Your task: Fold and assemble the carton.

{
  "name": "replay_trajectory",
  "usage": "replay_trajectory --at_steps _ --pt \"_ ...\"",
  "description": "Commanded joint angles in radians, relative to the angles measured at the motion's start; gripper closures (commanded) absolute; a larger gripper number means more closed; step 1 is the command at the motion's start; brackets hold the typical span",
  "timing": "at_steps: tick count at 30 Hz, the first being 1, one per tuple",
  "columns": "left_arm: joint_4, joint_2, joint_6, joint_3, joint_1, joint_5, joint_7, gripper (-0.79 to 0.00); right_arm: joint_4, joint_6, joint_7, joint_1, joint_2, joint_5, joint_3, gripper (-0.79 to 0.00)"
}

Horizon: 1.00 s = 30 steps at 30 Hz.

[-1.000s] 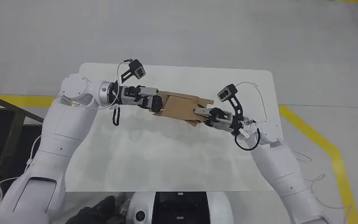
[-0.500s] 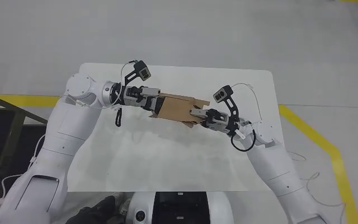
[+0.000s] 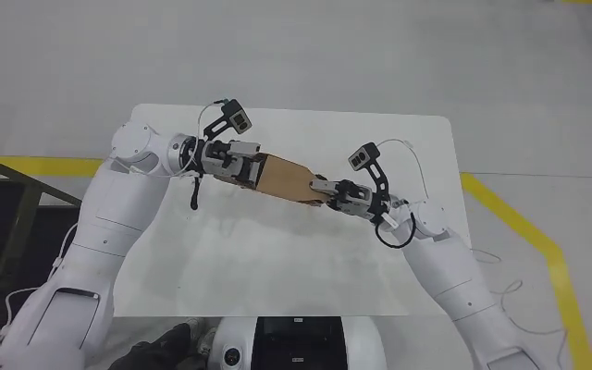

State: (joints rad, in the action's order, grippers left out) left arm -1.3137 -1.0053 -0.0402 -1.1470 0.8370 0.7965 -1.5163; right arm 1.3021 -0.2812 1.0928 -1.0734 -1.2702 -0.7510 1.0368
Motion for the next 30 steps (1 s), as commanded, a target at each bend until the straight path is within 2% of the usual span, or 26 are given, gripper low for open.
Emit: replay_trajectory --at_steps 1,3,8,21,26,30 --pt "-0.002 0.001 0.000 -0.001 0.002 -0.004 -0.004 -0.536 -0.003 -0.001 -0.002 0.003 -0.001 -0.001 -0.001 0.000" --pt "-0.002 0.001 0.000 -0.001 0.004 -0.010 -0.007 -0.413 -0.006 -0.002 -0.003 0.005 -0.003 0.000 -0.002 0.000" --pt "-0.002 0.002 0.004 -0.002 0.007 -0.015 -0.010 -0.299 -0.011 0.001 -0.010 0.009 -0.005 0.004 -0.003 0.000" --pt "-0.016 0.004 -0.008 0.015 0.011 -0.122 0.022 -0.277 0.002 0.008 -0.034 0.011 -0.007 0.033 0.004 0.000" --pt "-0.024 0.007 -0.021 0.015 0.016 -0.167 0.042 -0.191 0.008 0.014 -0.045 0.010 -0.007 0.042 0.008 0.000" --pt "-0.026 0.009 -0.024 0.010 0.021 -0.176 0.047 -0.151 0.013 0.016 -0.055 0.010 -0.007 0.048 0.013 0.000"
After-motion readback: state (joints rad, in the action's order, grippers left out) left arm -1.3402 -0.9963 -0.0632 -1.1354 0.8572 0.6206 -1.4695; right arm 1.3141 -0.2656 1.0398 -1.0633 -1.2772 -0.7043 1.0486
